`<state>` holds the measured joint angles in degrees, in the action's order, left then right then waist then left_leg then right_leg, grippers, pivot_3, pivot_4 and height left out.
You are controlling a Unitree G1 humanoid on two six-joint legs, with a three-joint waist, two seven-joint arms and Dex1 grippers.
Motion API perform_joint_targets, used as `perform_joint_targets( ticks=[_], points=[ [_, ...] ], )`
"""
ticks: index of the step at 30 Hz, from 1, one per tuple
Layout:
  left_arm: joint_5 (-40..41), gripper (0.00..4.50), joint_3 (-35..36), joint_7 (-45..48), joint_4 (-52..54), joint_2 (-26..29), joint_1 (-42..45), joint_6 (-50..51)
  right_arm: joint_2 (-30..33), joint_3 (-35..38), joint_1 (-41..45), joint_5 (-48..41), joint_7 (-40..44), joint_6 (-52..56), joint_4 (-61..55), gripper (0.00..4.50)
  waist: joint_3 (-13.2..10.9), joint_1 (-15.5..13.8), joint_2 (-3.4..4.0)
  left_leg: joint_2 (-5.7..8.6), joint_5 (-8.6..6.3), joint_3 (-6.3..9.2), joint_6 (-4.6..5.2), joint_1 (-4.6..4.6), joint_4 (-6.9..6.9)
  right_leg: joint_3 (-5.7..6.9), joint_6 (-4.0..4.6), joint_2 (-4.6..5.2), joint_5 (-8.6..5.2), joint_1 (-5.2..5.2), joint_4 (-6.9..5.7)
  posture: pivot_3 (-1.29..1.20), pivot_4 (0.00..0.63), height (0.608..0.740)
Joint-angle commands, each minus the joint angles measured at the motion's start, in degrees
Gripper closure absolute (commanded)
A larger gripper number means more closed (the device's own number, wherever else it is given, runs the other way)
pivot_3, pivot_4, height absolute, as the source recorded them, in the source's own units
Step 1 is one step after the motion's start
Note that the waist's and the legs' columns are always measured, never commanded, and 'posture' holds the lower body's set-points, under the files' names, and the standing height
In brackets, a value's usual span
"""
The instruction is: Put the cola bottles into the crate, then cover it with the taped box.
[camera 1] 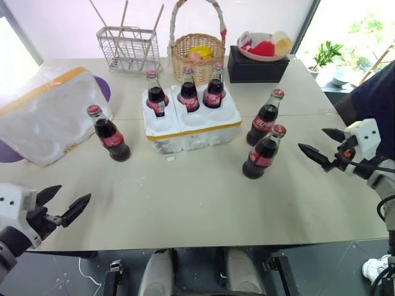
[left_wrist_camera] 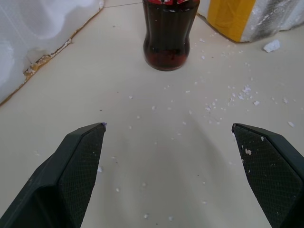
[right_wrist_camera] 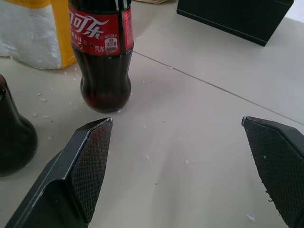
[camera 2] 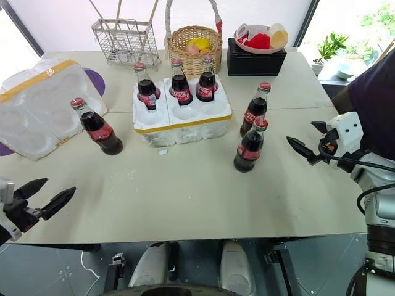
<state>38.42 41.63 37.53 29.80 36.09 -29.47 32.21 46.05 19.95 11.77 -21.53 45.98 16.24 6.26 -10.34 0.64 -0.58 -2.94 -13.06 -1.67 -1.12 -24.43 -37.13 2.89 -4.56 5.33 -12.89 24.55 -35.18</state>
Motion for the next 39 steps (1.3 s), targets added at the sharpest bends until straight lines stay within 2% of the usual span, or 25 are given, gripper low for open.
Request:
perform_joint_targets(
  ticks=[1,12,15,18,22,26,33,39],
  points=[
    [0.2,0.00,0.6,1.1,0.2,0.5,0.2,-0.9,0.3,1.5,0.1,-0.5,-0.5,-0.6,-2.7,0.04,0.0,0.0,0.00,0.00,0.00,0.00,0.00,0.00,0.00,0.00,0.00,0.00,0.00,0.00,0.00,0.00,0.150,0.740],
    [4.7,0.00,3.4,-0.3,-3.1,1.6,4.5,3.2,0.9,3.2,-2.3,-3.3,0.2,3.2,-5.9,0.04,0.0,0.0,0.00,0.00,0.00,0.00,0.00,0.01,0.00,0.00,0.00,-0.01,0.00,-0.01,-0.02,0.00,0.150,0.740],
    [4.8,0.00,2.7,-0.2,-2.9,2.4,6.7,2.9,3.9,4.1,-1.8,-5.1,3.8,4.9,-6.0,0.04,0.0,-0.1,0.02,0.00,0.00,0.01,0.01,0.02,-0.01,0.00,0.00,-0.01,0.00,-0.01,-0.04,0.00,0.150,0.740],
    [5.6,0.00,1.8,-0.6,-3.7,2.6,9.6,3.2,10.5,8.5,1.0,-11.5,10.4,11.5,-5.5,0.04,-0.1,-0.2,0.20,0.02,0.00,-0.01,0.01,0.00,-0.05,-0.01,0.00,0.02,0.01,-0.03,-0.04,0.00,0.150,0.740],
    [4.0,0.00,-1.4,0.0,-5.4,4.2,14.0,2.7,20.6,12.2,4.6,-17.9,19.5,18.8,-4.9,0.04,-0.2,-0.2,0.27,0.02,0.00,-0.07,0.01,0.03,0.00,-0.07,0.00,0.01,0.01,0.01,-0.05,0.00,0.150,0.740],
    [1.7,0.00,-6.0,0.0,-10.5,6.0,22.1,1.1,27.5,11.0,10.9,-23.9,25.3,25.0,-6.7,0.04,-0.2,-0.1,0.27,-0.07,0.00,-0.01,0.01,0.05,0.02,-0.06,0.01,-0.11,0.00,0.02,-0.05,0.00,0.150,0.740],
    [-4.2,0.00,-15.3,2.9,-22.6,7.1,36.6,-4.0,28.9,9.5,19.2,-35.6,28.3,34.7,-14.3,0.04,-0.2,-0.1,0.23,-0.06,0.00,-0.10,0.00,0.00,0.03,-0.12,0.02,-0.10,0.02,0.06,-0.03,0.00,0.150,0.740],
    [-9.4,0.00,-22.5,7.4,-34.7,6.9,47.8,-9.0,26.5,9.9,22.4,-42.6,23.6,38.8,-19.9,0.04,-0.2,-0.8,0.19,-0.05,0.00,-0.14,0.00,-0.05,-0.02,-0.13,0.01,-0.10,0.05,0.10,-0.08,0.00,0.150,0.740]
  ],
)
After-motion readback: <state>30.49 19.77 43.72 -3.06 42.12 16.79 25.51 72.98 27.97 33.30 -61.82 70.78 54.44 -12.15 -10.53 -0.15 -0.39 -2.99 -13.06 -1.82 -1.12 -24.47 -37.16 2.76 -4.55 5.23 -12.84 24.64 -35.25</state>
